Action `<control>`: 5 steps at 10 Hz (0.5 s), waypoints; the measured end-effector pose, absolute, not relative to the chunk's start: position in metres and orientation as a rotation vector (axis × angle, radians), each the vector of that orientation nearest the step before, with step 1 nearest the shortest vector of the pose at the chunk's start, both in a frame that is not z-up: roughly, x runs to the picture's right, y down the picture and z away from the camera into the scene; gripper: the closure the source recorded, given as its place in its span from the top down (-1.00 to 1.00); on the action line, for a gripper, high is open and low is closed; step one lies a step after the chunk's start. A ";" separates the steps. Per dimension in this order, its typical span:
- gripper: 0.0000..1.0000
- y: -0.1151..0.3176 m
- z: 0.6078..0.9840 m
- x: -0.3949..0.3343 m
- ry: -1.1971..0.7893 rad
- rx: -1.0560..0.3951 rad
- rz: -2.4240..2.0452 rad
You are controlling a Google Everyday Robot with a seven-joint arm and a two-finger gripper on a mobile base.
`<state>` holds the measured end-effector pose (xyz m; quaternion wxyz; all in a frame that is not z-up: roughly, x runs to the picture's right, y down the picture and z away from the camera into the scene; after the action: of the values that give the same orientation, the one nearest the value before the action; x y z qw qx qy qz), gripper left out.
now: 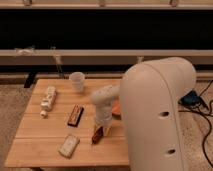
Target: Place the pepper on the white sponge
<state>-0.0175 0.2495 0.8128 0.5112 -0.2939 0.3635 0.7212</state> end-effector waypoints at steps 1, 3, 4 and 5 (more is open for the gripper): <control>-0.76 0.245 0.811 -0.015 0.862 -0.708 1.744; -1.00 0.220 0.797 -0.009 0.807 -0.698 1.769; -1.00 0.208 0.789 -0.009 0.784 -0.691 1.770; -1.00 0.191 0.778 -0.006 0.753 -0.683 1.774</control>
<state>-0.0061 0.1910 0.7784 0.5214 -0.2850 0.3141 0.7405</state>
